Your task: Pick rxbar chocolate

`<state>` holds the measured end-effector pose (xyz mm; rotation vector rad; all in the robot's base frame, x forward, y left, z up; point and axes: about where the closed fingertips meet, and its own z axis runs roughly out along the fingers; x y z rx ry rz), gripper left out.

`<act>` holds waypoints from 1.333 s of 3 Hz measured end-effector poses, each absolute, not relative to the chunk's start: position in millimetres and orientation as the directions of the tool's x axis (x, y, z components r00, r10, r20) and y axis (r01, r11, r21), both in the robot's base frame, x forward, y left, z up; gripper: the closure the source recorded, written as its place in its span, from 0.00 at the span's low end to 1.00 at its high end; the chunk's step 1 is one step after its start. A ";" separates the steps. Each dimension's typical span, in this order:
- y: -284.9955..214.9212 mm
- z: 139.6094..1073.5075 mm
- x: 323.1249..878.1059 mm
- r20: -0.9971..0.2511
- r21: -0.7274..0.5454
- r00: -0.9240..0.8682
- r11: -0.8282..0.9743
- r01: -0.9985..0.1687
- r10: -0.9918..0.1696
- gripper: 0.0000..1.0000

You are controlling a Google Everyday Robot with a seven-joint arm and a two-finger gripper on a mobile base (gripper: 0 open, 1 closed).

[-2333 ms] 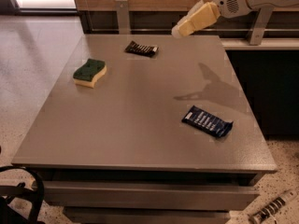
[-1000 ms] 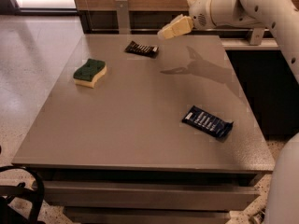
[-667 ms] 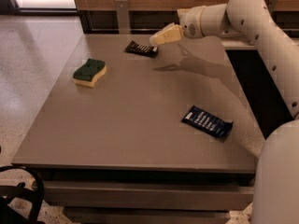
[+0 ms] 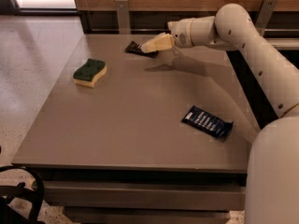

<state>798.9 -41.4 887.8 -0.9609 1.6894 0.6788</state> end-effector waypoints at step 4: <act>-16.0 860.5 807.4 -0.922 0.039 -0.219 0.487 -0.873 -0.319 0.00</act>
Offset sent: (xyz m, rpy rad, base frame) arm -0.0035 0.0028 -0.0104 0.0022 0.0470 -0.0055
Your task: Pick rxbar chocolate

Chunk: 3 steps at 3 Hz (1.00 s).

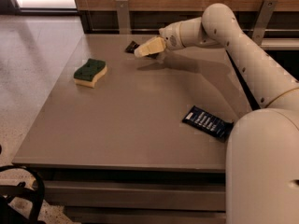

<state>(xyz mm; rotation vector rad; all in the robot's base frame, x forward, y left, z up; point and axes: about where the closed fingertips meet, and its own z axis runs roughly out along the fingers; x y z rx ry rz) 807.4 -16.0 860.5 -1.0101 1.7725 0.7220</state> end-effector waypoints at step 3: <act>-6.8 807.6 828.5 -0.888 0.133 -0.328 0.504 -0.853 -0.321 0.00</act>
Offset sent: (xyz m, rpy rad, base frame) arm 0.0310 0.0044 -0.0594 -0.0124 0.1284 -0.0221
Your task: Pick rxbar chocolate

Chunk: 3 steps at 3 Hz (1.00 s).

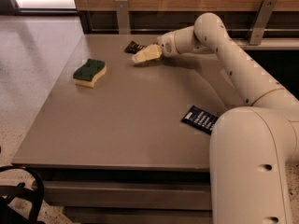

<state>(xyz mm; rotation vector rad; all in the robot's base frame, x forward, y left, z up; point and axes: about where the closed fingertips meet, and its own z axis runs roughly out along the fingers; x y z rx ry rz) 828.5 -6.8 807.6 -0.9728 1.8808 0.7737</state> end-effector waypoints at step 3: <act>-6.6 815.6 828.5 -0.888 0.133 -0.328 0.504 -0.854 -0.321 0.64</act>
Offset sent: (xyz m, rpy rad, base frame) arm 0.0000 0.0001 0.0044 0.0000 0.0001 0.0001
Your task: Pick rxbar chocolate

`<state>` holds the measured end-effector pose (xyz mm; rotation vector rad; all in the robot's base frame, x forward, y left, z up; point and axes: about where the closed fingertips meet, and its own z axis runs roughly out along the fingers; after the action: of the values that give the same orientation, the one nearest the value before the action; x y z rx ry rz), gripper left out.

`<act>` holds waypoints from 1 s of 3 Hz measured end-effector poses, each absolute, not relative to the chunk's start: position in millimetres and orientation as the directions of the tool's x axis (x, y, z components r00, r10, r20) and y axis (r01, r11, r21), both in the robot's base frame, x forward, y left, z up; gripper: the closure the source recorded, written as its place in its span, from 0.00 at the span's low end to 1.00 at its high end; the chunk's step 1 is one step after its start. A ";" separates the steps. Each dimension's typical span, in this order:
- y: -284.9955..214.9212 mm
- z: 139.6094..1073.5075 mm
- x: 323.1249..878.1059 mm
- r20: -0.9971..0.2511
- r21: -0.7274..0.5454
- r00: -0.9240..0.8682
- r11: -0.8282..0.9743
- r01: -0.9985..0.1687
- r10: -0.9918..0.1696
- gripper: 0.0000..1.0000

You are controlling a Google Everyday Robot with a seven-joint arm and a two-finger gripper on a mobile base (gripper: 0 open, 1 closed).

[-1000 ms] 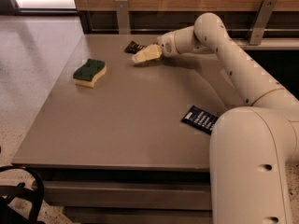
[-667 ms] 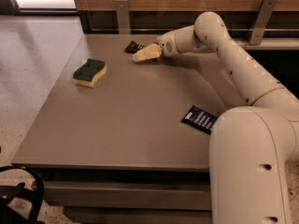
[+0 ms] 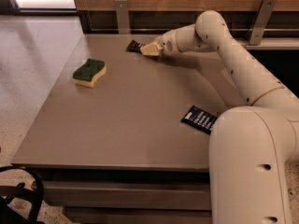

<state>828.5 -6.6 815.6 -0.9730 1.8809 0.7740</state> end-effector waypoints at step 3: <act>-6.2 816.6 828.5 -0.888 0.133 -0.328 0.503 -0.854 -0.321 1.00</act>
Offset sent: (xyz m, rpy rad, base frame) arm 0.0000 0.0000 0.0012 0.0000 0.0000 0.0000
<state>828.5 -6.2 816.6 -0.9734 1.8810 0.7746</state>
